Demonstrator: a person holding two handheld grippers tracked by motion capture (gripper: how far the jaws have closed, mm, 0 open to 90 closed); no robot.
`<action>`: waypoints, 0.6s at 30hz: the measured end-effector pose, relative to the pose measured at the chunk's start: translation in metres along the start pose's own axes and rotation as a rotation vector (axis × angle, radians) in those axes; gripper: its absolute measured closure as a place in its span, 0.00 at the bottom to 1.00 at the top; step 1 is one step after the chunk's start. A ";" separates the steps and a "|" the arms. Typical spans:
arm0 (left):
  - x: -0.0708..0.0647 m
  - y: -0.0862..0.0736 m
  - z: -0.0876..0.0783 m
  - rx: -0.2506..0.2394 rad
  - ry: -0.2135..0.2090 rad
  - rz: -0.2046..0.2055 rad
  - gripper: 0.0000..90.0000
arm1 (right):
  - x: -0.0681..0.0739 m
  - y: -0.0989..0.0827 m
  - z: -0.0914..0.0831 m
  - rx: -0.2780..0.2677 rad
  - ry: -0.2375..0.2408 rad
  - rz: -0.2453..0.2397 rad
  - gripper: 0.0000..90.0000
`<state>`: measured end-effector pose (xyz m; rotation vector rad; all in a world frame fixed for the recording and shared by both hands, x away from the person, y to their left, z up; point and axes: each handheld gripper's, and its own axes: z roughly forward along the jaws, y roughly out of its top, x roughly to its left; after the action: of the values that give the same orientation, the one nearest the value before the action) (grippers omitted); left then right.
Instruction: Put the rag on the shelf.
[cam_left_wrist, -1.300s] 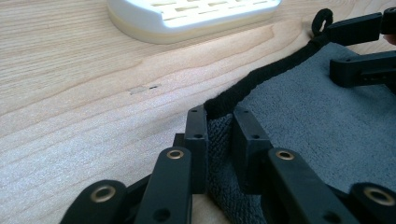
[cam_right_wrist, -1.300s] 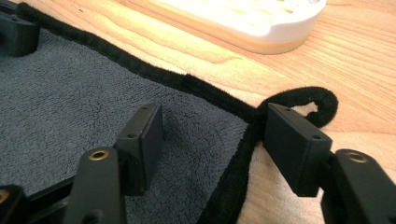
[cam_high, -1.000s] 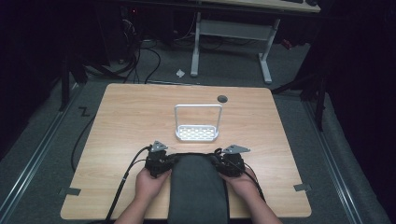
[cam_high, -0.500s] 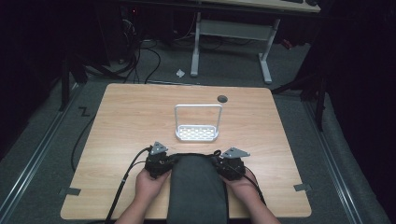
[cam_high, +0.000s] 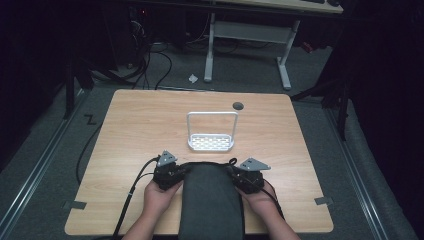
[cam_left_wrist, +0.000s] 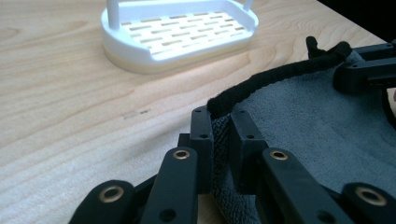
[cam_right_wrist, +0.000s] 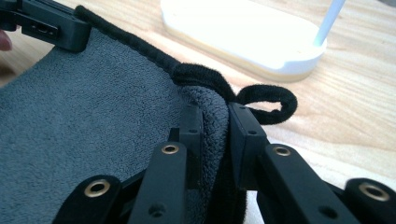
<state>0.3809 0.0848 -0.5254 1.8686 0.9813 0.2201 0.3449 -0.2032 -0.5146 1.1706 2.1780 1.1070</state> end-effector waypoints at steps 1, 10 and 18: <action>-0.001 0.002 -0.002 -0.007 -0.001 -0.005 0.90 | 0.000 0.001 -0.001 -0.007 0.000 0.000 0.86; -0.009 0.019 -0.016 -0.079 0.014 0.011 0.91 | 0.002 0.015 -0.012 -0.078 -0.022 -0.007 0.86; -0.012 0.035 -0.024 -0.114 0.018 0.016 0.91 | 0.001 0.029 -0.016 -0.131 -0.038 -0.034 0.86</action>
<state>0.3787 0.0853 -0.4810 1.7734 0.9462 0.2967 0.3472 -0.2000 -0.4820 1.0846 2.0560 1.1842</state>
